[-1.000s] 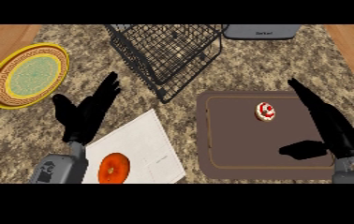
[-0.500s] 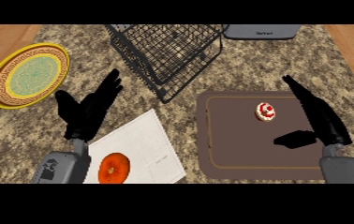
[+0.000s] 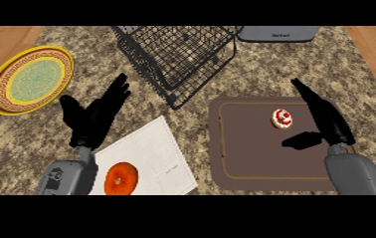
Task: Pick the cupcake from the tray and place it in the tiered basket
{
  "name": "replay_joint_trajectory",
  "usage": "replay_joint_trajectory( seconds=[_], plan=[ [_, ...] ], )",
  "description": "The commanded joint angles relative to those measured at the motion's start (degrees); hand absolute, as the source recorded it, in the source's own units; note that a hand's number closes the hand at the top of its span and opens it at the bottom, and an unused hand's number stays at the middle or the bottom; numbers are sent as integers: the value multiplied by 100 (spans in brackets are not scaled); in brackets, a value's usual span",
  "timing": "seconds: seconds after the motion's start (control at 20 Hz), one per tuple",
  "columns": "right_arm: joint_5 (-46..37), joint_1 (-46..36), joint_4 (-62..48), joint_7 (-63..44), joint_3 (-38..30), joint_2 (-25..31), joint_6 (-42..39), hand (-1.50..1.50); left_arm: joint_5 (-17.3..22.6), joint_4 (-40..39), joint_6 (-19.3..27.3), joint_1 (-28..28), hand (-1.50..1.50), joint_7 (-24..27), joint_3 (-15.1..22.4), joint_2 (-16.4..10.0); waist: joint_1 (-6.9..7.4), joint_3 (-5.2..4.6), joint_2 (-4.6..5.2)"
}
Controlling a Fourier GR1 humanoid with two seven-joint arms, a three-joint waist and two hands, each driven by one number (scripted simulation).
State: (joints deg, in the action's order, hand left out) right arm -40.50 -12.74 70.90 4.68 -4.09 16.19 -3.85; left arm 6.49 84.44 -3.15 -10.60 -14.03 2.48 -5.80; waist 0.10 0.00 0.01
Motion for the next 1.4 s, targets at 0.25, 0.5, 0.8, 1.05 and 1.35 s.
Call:
replay_joint_trajectory(
  seconds=[0.25, 0.5, 0.8, 1.05, 1.35],
  plan=[
    [4, -129, -428, 923, 236, -194, 31, 150, 17, 218, -268, 305, 0, 65, -47, -69, 10, 1, 0],
    [-327, -295, -585, 867, 317, -377, 415, 150, 80, 395, -326, 269, 0, -132, -230, -96, 7, 0, -1],
    [239, 117, 163, 1181, -53, -224, 290, 150, -347, 269, 31, 375, 0, 205, 31, 241, -30, 0, -7],
    [-1069, -1437, -1430, 1098, 665, 765, -477, 150, -308, 3, -188, 106, 0, 208, 47, 152, 239, -2, 78],
    [-776, -2617, -2493, 1770, 385, 842, -1099, 150, 89, -112, -426, -189, 0, -60, -391, -91, 65, 1, 24]
  ],
)
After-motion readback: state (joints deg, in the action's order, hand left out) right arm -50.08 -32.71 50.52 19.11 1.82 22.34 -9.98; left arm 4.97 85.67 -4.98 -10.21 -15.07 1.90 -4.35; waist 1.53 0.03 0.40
